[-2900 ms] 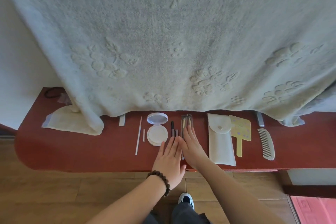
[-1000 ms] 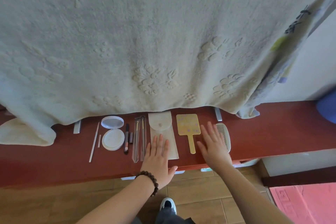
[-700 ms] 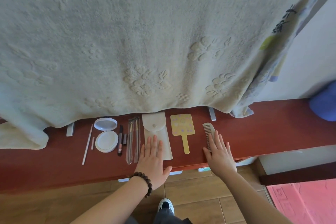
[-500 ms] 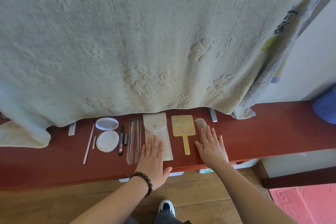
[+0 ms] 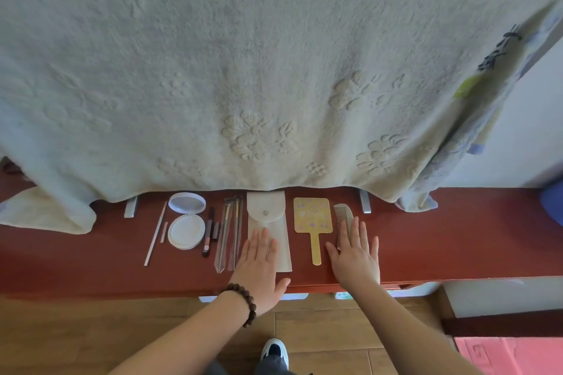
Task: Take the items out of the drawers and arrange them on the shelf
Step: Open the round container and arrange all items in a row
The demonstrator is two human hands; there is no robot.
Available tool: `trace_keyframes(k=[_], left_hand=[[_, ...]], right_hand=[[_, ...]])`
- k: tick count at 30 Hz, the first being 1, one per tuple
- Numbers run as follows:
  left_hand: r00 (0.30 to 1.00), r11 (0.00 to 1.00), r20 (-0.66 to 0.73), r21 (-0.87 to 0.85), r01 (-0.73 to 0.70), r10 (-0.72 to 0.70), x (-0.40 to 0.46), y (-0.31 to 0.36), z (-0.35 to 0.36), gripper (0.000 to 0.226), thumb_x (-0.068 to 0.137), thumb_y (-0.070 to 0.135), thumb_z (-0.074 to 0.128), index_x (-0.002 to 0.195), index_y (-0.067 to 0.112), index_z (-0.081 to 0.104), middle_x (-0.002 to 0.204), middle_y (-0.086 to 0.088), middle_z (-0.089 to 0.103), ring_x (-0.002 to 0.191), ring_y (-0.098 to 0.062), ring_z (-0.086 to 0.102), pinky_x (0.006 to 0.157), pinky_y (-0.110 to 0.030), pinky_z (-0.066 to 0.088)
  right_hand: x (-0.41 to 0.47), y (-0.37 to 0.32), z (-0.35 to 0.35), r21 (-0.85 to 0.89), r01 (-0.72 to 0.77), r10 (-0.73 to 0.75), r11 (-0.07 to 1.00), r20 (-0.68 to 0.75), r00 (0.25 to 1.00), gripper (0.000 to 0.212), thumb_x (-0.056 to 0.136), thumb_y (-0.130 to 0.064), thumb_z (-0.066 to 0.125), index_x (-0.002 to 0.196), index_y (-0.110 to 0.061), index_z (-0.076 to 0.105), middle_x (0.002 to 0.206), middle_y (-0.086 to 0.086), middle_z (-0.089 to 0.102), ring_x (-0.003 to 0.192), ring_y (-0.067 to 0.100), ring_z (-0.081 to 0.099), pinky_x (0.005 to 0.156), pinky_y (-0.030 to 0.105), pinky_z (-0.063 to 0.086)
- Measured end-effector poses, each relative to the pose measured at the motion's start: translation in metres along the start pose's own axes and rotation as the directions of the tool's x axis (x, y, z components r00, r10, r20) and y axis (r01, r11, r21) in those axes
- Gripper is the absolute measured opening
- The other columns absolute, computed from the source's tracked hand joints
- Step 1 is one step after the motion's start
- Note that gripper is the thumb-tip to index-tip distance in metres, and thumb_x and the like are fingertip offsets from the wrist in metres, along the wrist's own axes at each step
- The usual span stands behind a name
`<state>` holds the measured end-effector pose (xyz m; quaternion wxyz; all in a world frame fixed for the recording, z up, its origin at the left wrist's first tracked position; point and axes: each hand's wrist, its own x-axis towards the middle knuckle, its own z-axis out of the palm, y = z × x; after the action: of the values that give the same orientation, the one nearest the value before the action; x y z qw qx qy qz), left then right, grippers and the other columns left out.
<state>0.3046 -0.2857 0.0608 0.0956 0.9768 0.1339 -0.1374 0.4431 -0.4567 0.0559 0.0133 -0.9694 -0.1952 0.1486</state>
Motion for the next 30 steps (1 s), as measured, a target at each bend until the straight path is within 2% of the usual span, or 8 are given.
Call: trace_keyframes(k=[3, 4, 6, 8, 10, 15, 26, 30], left_hand=[[0.992, 0.996, -0.118, -0.074, 0.045, -0.053, 0.003, 0.007, -0.008, 0.069, 0.094, 0.051, 0.035, 0.148, 0.014, 0.014, 0.159, -0.016, -0.003, 0.147, -0.030, -0.008, 0.116, -0.038, -0.005], [0.984, 0.995, -0.160, -0.083, 0.060, -0.072, 0.005, 0.009, -0.011, 0.067, 0.094, 0.049, 0.037, 0.148, 0.016, 0.015, 0.158, -0.016, 0.000, 0.147, -0.032, -0.008, 0.116, -0.039, -0.004], [0.973, 0.993, -0.206, -0.077, 0.085, -0.100, 0.012, 0.013, -0.014, 0.073, 0.094, 0.048, 0.038, 0.151, 0.019, 0.002, 0.158, -0.015, -0.011, 0.145, -0.033, -0.016, 0.117, -0.042, -0.004], [0.975, 0.993, -0.193, -0.059, 0.102, -0.111, 0.019, 0.012, -0.014, 0.082, 0.094, 0.052, 0.036, 0.146, 0.024, -0.021, 0.154, -0.012, -0.028, 0.142, -0.032, -0.026, 0.118, -0.047, -0.005], [0.984, 0.993, -0.136, -0.033, 0.109, -0.113, 0.026, 0.007, -0.013, 0.083, 0.093, 0.059, 0.030, 0.140, 0.025, -0.031, 0.150, -0.010, -0.037, 0.141, -0.031, -0.028, 0.118, -0.049, -0.006], [0.997, 0.997, -0.028, 0.041, 0.069, -0.068, 0.035, -0.004, -0.008, 0.083, 0.092, 0.065, 0.023, 0.145, 0.021, -0.025, 0.151, -0.011, -0.034, 0.142, -0.031, -0.025, 0.118, -0.048, -0.008], [0.999, 0.998, 0.000, 0.042, 0.048, -0.048, 0.035, -0.008, -0.007, 0.080, 0.093, 0.063, 0.019, 0.138, 0.023, -0.034, 0.149, -0.009, -0.039, 0.139, -0.028, -0.032, 0.118, -0.048, -0.007], [0.999, 0.999, -0.044, 0.028, 0.022, -0.021, 0.026, -0.010, -0.011, 0.077, 0.093, 0.063, 0.017, 0.139, 0.024, -0.032, 0.148, -0.006, -0.040, 0.140, -0.025, -0.031, 0.118, -0.048, -0.009]], right_hand=[[-0.007, -0.015, 0.000, 0.015, 0.104, -0.103, 0.994, -0.056, 0.993, 0.064, 0.097, -0.054, 0.013, 0.149, -0.028, -0.013, 0.156, -0.001, -0.024, 0.143, 0.019, -0.025, 0.116, 0.044, -0.013], [-0.009, -0.023, 0.001, 0.010, 0.156, -0.156, 0.988, -0.059, 0.986, 0.063, 0.097, -0.054, 0.013, 0.149, -0.029, -0.014, 0.155, -0.002, -0.025, 0.142, 0.018, -0.027, 0.115, 0.043, -0.014], [-0.011, -0.036, 0.003, 0.003, 0.231, -0.230, 0.973, -0.045, 0.972, 0.061, 0.098, -0.052, 0.013, 0.148, -0.031, -0.015, 0.154, -0.004, -0.026, 0.138, 0.016, -0.032, 0.115, 0.043, -0.014], [-0.010, -0.043, 0.005, 0.008, 0.250, -0.249, 0.968, -0.023, 0.968, 0.060, 0.099, -0.051, 0.013, 0.148, -0.032, -0.015, 0.155, -0.004, -0.026, 0.138, 0.017, -0.032, 0.117, 0.044, -0.012], [-0.009, -0.044, 0.006, -0.003, 0.242, -0.242, 0.970, 0.012, 0.970, 0.060, 0.099, -0.052, 0.013, 0.148, -0.032, -0.015, 0.156, -0.003, -0.024, 0.141, 0.017, -0.027, 0.118, 0.044, -0.010], [-0.008, -0.045, 0.009, -0.020, 0.212, -0.211, 0.977, 0.048, 0.976, 0.060, 0.098, -0.052, 0.012, 0.148, -0.031, -0.015, 0.157, 0.000, -0.022, 0.144, 0.018, -0.022, 0.117, 0.044, -0.011], [-0.008, -0.049, 0.006, -0.043, 0.205, -0.202, 0.978, 0.070, 0.977, 0.063, 0.097, -0.055, 0.011, 0.148, -0.029, -0.015, 0.158, 0.003, -0.020, 0.144, 0.020, -0.021, 0.118, 0.045, -0.010], [-0.009, -0.048, 0.000, -0.043, 0.198, -0.193, 0.979, 0.089, 0.977, 0.066, 0.095, -0.059, 0.012, 0.148, -0.030, -0.015, 0.157, 0.002, -0.022, 0.144, 0.019, -0.022, 0.117, 0.045, -0.012]])
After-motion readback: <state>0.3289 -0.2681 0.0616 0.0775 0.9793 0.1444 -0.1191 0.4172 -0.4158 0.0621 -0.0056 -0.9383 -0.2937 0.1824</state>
